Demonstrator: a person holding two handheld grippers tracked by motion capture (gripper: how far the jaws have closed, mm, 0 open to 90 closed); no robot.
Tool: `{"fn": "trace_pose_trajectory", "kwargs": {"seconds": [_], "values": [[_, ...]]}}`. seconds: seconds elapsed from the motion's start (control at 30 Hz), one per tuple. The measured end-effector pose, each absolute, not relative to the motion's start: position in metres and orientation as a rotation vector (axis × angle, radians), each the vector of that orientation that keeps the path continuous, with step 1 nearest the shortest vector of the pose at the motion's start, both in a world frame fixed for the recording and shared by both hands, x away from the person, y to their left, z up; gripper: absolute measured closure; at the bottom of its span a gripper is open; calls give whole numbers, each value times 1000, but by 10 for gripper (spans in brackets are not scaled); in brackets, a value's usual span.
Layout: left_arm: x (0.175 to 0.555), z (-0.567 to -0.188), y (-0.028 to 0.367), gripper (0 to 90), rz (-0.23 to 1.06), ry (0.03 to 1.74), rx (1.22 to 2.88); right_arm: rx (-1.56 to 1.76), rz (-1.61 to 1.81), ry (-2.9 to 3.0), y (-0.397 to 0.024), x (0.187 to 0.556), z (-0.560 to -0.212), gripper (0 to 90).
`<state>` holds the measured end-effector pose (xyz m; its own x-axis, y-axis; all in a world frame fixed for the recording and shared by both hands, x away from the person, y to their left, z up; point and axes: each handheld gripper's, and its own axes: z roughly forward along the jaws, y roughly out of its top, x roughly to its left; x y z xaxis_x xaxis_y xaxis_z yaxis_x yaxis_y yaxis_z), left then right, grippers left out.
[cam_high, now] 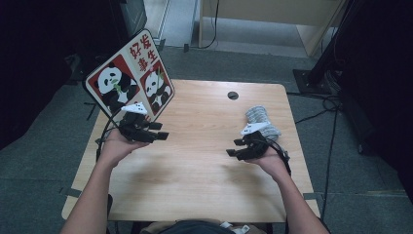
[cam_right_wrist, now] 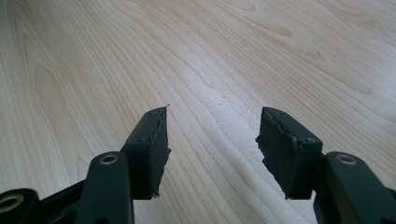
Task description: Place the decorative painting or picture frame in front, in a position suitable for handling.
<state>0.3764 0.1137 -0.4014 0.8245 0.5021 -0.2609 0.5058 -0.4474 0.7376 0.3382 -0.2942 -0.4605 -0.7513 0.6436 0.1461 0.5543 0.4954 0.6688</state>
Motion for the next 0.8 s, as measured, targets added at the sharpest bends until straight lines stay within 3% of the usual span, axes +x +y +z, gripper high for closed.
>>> {"fn": "trace_pose_trajectory", "kwargs": {"seconds": [0.8], "values": [[377, -392, 157, 421, 20, 812, 2059, 1055, 1075, 2605, -293, 337, -461, 428]]}}
